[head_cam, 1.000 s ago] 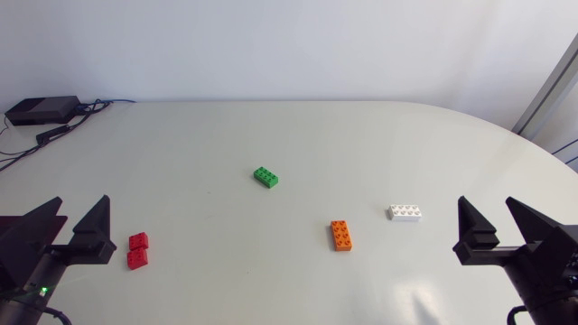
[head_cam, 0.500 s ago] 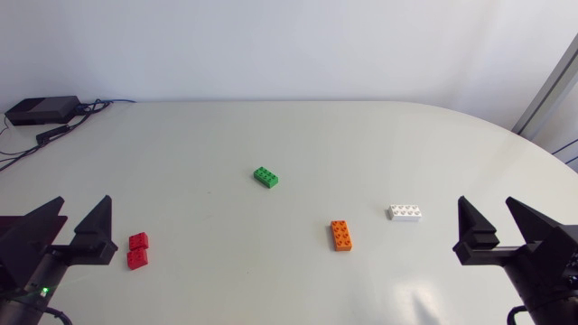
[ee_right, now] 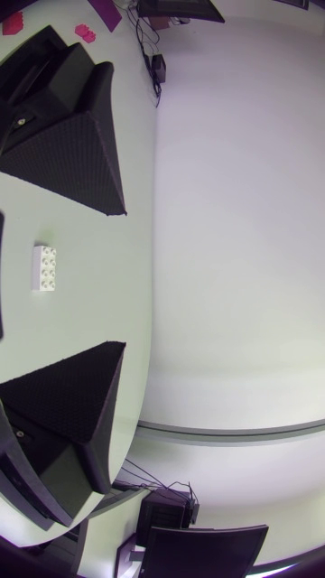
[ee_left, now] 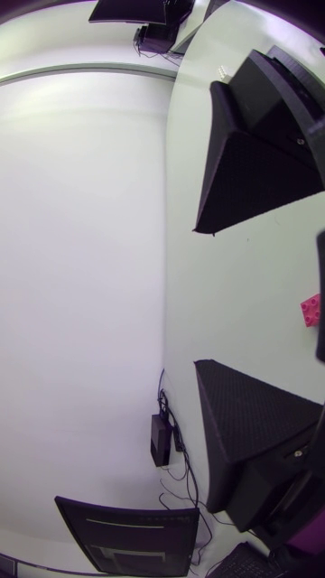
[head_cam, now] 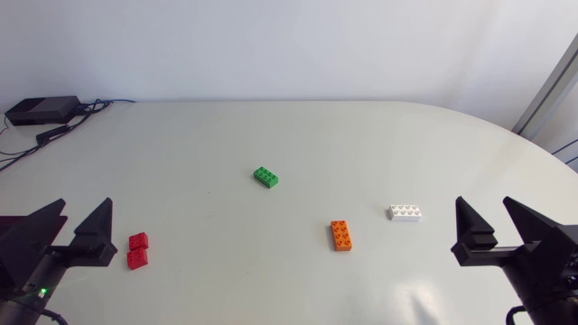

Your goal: Sort duplo bricks by size, large to the right and small to the left

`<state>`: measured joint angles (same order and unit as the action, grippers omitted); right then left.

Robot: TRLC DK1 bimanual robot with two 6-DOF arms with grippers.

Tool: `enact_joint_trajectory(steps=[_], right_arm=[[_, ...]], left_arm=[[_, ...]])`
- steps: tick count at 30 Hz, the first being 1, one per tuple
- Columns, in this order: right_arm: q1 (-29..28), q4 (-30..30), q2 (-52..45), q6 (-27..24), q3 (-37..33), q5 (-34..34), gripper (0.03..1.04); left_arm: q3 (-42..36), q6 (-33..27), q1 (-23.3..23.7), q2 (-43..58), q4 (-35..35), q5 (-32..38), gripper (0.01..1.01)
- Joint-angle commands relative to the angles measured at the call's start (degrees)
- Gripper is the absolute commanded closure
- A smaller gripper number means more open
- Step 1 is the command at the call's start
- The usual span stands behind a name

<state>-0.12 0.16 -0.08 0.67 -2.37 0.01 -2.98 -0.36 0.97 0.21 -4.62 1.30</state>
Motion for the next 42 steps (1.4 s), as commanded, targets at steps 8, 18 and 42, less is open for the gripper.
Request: enact_joint_trajectory(steps=[8, 18, 42], right_arm=[[1.2, -2.4, -2.3, 0.8, -4.8, 0.5, 0.06], [1.6, -4.7, -19.6, 0.9, -15.5, 2.1, 0.06], [-0.2, -16.7, -33.7, 9.0, -25.1, 10.1, 0.06]], left_arm=[[-12.7, 0.3, -4.5, 7.3, -6.8, -0.4, 0.075], [-30.8, 1.2, -7.9, 33.5, -21.7, -0.3, 0.102], [-39.4, -2.6, -38.2, 71.7, -42.0, -5.5, 0.121]])
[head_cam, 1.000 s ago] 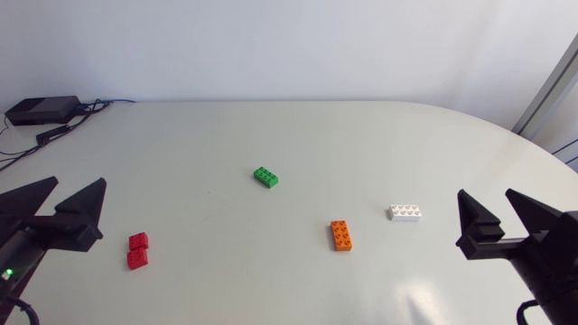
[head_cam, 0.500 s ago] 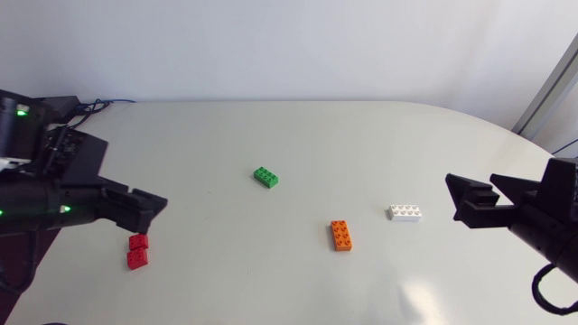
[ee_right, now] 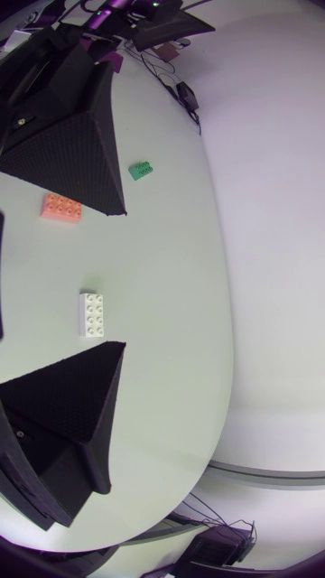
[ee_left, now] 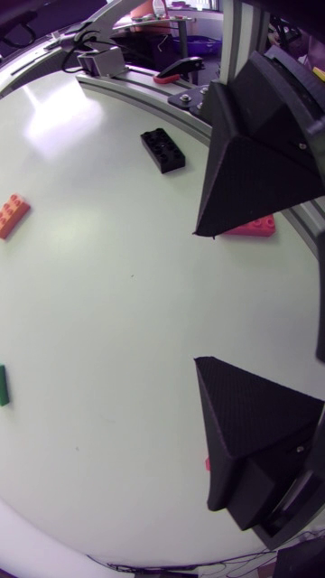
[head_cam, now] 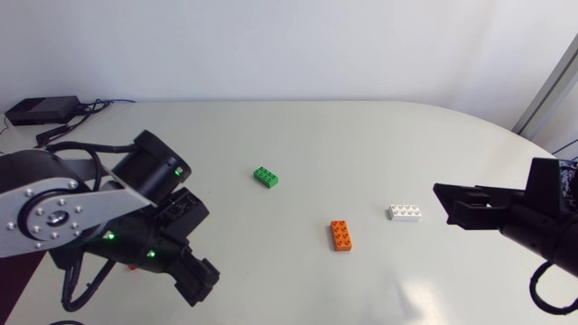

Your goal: Sort duplo bricks by size, large to the right and small to the left

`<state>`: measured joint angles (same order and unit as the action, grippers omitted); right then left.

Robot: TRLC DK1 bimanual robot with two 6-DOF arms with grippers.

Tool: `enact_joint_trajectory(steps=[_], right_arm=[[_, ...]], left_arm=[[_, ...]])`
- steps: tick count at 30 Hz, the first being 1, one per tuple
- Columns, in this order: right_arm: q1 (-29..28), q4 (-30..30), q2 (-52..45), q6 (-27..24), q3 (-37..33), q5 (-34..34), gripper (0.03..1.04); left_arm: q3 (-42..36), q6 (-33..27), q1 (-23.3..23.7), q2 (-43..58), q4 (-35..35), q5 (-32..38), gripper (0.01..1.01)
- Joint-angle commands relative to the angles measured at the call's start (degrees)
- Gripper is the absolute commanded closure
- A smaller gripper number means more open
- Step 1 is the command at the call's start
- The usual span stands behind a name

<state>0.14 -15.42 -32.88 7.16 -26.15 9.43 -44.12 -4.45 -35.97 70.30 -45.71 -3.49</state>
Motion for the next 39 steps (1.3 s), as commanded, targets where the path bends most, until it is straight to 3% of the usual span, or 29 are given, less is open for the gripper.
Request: enact_joint_trajectory(steps=[1, 6, 13, 17, 30, 39], right_arm=[[-0.8, -1.3, -1.2, 3.0, -1.4, 1.3, 0.06], [-1.3, -1.5, -2.6, 3.7, -1.2, 2.6, 0.06], [-1.2, -1.2, -3.2, 3.8, -1.0, 2.6, 0.06], [-1.2, -1.1, -3.2, 3.8, -0.8, 2.6, 0.06], [-1.1, -0.5, -2.9, 4.1, 0.5, 2.5, 0.06], [-1.2, -0.5, -2.2, 4.0, 0.9, 2.6, 0.06]], left_arm=[[2.1, 1.8, -1.6, 2.4, -0.9, -0.7, 0.121], [2.5, 1.6, -1.7, 8.0, -1.2, -0.7, 0.123], [1.1, 1.7, -9.2, 15.6, -2.4, -2.1, 0.123], [-0.7, 2.1, -10.7, 19.7, -4.5, -2.2, 0.152], [-3.3, 2.6, -16.2, 19.6, -7.4, -4.5, 0.179], [-2.6, 2.4, -16.2, 22.1, -6.3, -4.5, 0.18]])
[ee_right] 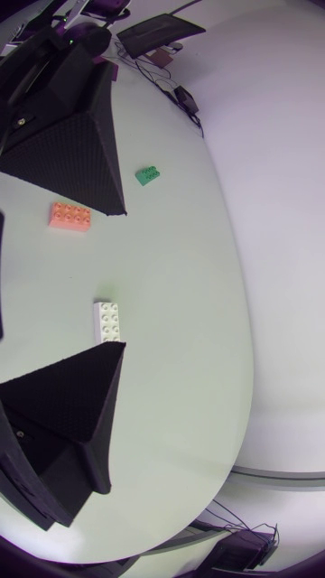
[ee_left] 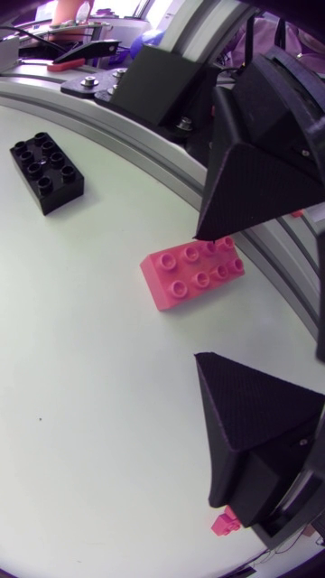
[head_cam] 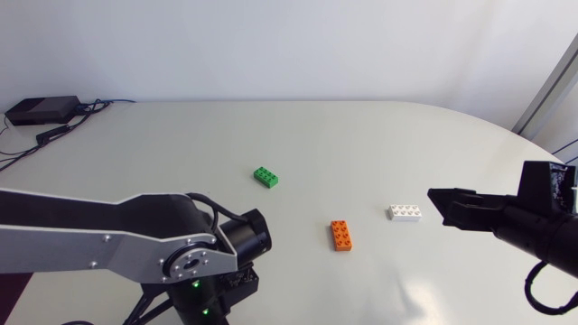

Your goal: Sort duplo bricks by size, large to the right and small to the left

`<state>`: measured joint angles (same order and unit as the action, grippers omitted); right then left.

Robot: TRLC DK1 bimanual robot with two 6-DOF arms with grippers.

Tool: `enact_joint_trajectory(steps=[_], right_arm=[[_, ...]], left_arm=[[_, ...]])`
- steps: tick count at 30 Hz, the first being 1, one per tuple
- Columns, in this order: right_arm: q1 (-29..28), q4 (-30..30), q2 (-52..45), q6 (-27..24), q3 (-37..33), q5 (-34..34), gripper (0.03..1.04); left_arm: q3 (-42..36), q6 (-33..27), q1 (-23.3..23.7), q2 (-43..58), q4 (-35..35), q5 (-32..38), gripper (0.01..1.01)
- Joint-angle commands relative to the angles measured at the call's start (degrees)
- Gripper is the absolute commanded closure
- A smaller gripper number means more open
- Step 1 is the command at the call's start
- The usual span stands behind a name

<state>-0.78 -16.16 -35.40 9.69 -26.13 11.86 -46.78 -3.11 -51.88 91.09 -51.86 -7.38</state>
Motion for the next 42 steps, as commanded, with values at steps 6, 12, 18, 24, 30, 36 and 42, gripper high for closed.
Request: enact_joint_trajectory(steps=[6, 12, 18, 24, 30, 36, 42], right_arm=[[-0.3, 0.7, 0.6, 1.5, 1.5, 0.2, 0.06], [-0.2, 0.7, 0.9, 1.5, 1.5, 0.2, 0.06], [0.2, 0.5, 1.7, 1.5, 1.3, 0.3, 0.06], [0.3, 0.5, 2.0, 1.5, 1.5, 0.3, 0.06], [0.5, 0.5, 2.1, 1.5, 1.4, 0.3, 0.06], [-0.1, 1.1, 1.6, 1.3, 0.8, 0.1, 0.06], [-0.9, 2.5, -1.4, 0.9, 0.4, 0.2, 0.06]], left_arm=[[0.2, 0.9, -1.7, 1.2, -0.6, -2.1, 0.179], [0.6, 0.7, -2.5, 2.2, -0.5, -2.5, 0.205], [2.4, 1.1, -1.8, 4.8, 2.3, -2.6, 0.474], [3.5, 1.2, -0.8, 5.1, 4.9, -2.6, 0.69], [3.7, 0.7, 4.8, 4.4, 9.4, 0.2, 0.795], [2.7, -2.6, 2.7, -0.6, 13.7, 6.6, 0.802], [-1.2, -8.0, 2.7, 0.0, 23.3, 7.2, 0.802]])
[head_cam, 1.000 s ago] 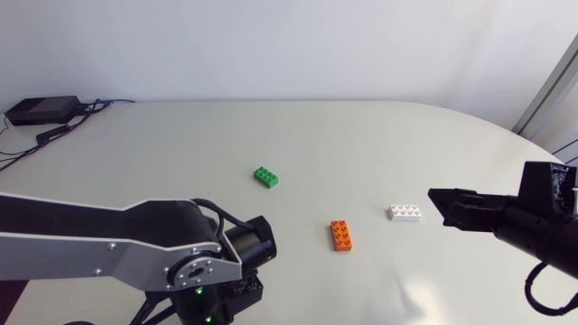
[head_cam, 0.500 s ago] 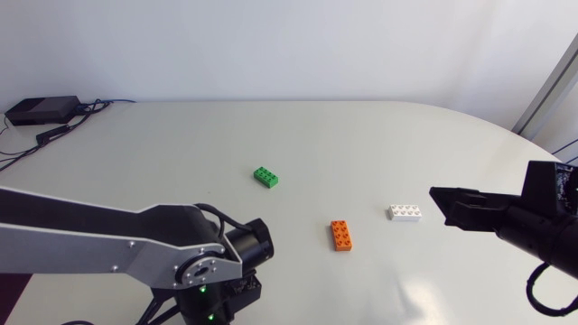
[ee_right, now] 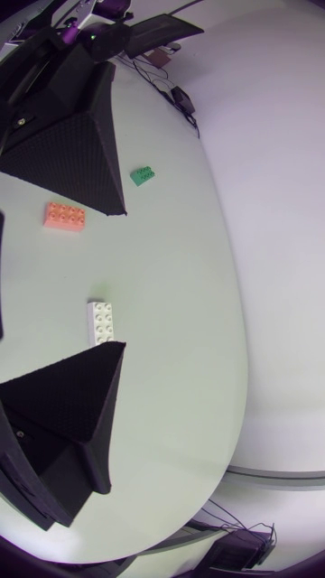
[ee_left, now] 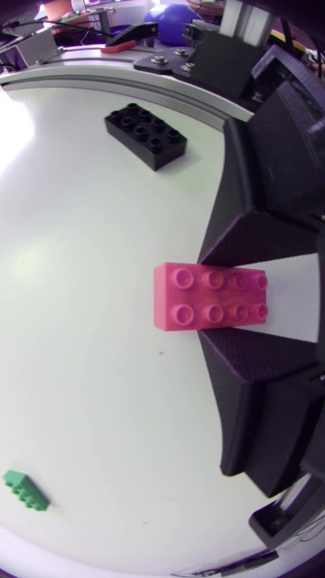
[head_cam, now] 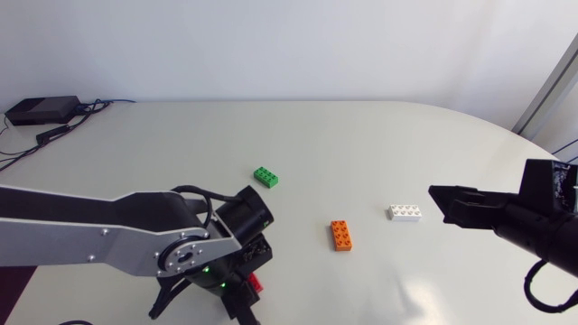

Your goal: Sort duplo bricks by size, large to the right and small to the left

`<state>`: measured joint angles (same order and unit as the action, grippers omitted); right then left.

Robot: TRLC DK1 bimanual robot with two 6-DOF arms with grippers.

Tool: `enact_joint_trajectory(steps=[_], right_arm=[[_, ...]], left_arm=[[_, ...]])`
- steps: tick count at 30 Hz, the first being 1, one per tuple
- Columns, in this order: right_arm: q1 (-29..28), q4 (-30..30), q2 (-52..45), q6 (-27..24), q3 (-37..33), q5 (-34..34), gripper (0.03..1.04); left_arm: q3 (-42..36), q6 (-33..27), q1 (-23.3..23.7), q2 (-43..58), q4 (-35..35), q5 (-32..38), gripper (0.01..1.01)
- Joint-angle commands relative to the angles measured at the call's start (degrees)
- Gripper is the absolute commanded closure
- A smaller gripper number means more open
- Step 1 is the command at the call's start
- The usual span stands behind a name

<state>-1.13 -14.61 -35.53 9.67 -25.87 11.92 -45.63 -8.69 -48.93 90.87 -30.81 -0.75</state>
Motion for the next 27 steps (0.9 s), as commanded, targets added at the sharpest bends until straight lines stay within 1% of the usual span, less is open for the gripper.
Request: enact_joint_trajectory(steps=[1, 4, 5, 9, 13, 15, 17, 18, 19, 20, 21, 22, 23, 27], right_arm=[[-0.5, 1.0, -1.5, 0.9, 0.2, 0.1, 0.06], [-0.5, 1.7, -1.9, 0.5, 0.7, 0.2, 0.06], [-0.6, 1.9, -2.1, 0.4, 0.9, 0.1, 0.06], [-1.1, 2.8, -2.4, -0.3, 2.1, 0.1, 0.06], [-1.3, 3.3, -2.4, -0.8, 3.3, 0.1, 0.06], [-1.3, 3.4, -2.4, -1.0, 3.7, 0.1, 0.06], [-1.3, 3.4, -2.4, -1.3, 3.9, 0.1, 0.06], [-1.3, 3.4, -2.4, -1.5, 3.9, 0.1, 0.06], [-1.3, 3.4, -2.5, -1.7, 3.9, 0.2, 0.06], [-1.2, 3.6, -2.5, -1.7, 3.8, 0.3, 0.06], [-1.0, 3.6, -2.8, -1.7, 3.6, 0.3, 0.06], [-0.8, 3.6, -3.2, -1.7, 3.4, 0.3, 0.06], [-0.7, 3.7, -3.8, -1.7, 3.0, 0.4, 0.06], [0.3, 4.0, -5.9, -0.9, 1.9, 0.5, 0.06]], left_arm=[[-3.5, -3.4, -0.2, 1.3, 2.9, 0.6, 0.8], [-6.3, -5.2, -0.2, 4.4, 8.5, 0.6, 0.802], [-8.1, -5.8, -0.1, 6.1, 8.8, 0.6, 0.802], [-15.1, -8.1, 0.0, 14.2, 9.0, 0.5, 0.802], [-20.2, -9.3, -1.0, 20.3, 8.7, 0.5, 0.797], [-21.8, -9.2, -1.2, 21.7, 8.4, 0.5, 0.797], [-22.5, -9.2, -1.2, 22.1, 8.2, 0.5, 0.766], [-22.7, -9.1, -1.1, 21.9, 8.2, 0.4, 0.697], [-22.6, -9.0, -0.8, 21.3, 8.0, 0.3, 0.556], [-22.3, -9.1, -0.6, 20.7, 8.0, 0.3, 0.354], [-22.0, -8.9, -0.3, 20.0, 7.7, 0.3, 0.279], [-21.6, -8.8, 0.1, 19.3, 7.5, 0.3, 0.134], [-21.1, -8.9, 0.6, 18.6, 7.1, 0.2, 0.043], [-18.9, -7.6, 1.5, 14.4, 7.2, -1.4, 0.043]])
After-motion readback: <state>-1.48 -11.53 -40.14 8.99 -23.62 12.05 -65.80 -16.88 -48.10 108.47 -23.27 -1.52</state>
